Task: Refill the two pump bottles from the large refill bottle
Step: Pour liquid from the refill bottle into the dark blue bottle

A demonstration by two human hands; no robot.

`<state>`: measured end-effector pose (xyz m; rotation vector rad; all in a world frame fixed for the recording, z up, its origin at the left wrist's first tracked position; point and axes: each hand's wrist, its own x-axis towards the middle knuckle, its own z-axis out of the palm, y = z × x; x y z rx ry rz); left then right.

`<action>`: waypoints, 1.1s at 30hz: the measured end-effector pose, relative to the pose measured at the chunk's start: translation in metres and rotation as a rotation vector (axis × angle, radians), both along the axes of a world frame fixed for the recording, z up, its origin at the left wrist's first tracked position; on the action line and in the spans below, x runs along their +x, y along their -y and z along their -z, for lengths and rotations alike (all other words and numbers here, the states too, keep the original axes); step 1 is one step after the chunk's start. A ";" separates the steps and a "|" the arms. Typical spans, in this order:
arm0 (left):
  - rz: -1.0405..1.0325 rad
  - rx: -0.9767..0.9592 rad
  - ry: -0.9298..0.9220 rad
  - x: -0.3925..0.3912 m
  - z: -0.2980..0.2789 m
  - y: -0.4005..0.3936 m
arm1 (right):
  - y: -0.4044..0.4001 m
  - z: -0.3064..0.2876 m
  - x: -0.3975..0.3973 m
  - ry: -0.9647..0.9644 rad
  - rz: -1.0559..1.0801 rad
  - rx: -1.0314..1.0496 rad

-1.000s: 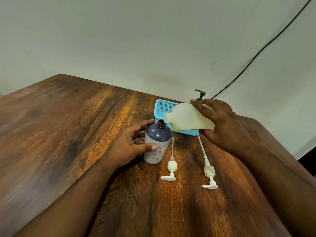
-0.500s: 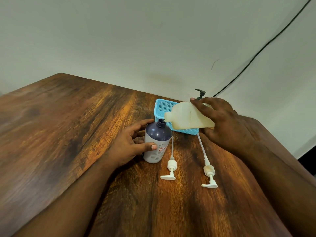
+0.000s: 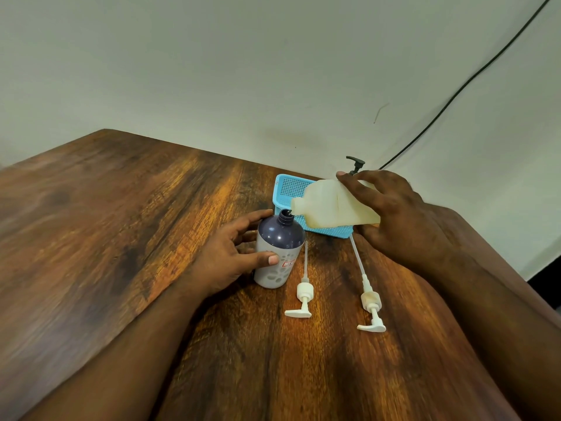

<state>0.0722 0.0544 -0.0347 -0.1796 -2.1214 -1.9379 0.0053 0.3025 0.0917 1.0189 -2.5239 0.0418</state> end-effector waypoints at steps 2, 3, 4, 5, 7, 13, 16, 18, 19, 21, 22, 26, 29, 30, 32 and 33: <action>-0.002 -0.003 0.001 0.000 0.000 0.000 | 0.001 0.000 0.000 -0.008 0.000 -0.003; -0.001 -0.007 0.000 0.001 0.000 0.001 | 0.001 0.000 0.000 -0.011 0.000 -0.001; 0.001 -0.009 0.001 0.001 0.000 0.001 | 0.001 0.000 0.000 -0.014 -0.001 0.002; 0.002 -0.010 0.001 0.001 0.000 0.001 | 0.001 0.000 -0.001 -0.016 -0.004 0.004; 0.004 -0.005 0.000 0.000 0.000 0.002 | 0.001 0.000 -0.001 -0.019 -0.007 0.003; 0.005 0.000 0.011 -0.001 0.001 0.001 | 0.000 0.001 -0.003 -0.013 -0.009 0.003; 0.004 -0.001 0.022 -0.001 0.001 0.002 | 0.000 0.001 -0.004 -0.010 -0.007 0.012; 0.004 0.000 0.027 -0.001 0.001 0.002 | 0.000 0.001 -0.004 -0.010 -0.007 0.012; 0.005 0.003 0.028 -0.001 0.001 0.002 | 0.000 0.001 -0.004 -0.010 -0.006 0.011; 0.005 0.013 0.028 -0.001 0.001 0.001 | 0.000 0.001 -0.003 -0.011 0.000 0.006; 0.005 0.017 0.025 -0.001 0.002 0.001 | 0.000 0.002 -0.003 -0.009 0.001 0.004; -0.002 0.008 0.023 -0.001 0.002 0.002 | 0.000 0.001 -0.002 -0.002 0.002 0.006; -0.004 0.005 0.023 0.000 0.002 0.001 | 0.001 0.001 -0.002 -0.001 0.011 0.012; -0.006 0.004 0.020 0.001 0.002 0.001 | 0.001 0.001 -0.002 -0.003 0.014 0.014; -0.011 0.001 0.020 0.001 0.001 0.000 | 0.001 0.001 -0.002 -0.001 0.019 0.015; -0.010 0.002 0.022 0.001 0.001 0.000 | 0.001 0.001 -0.001 0.001 0.021 0.012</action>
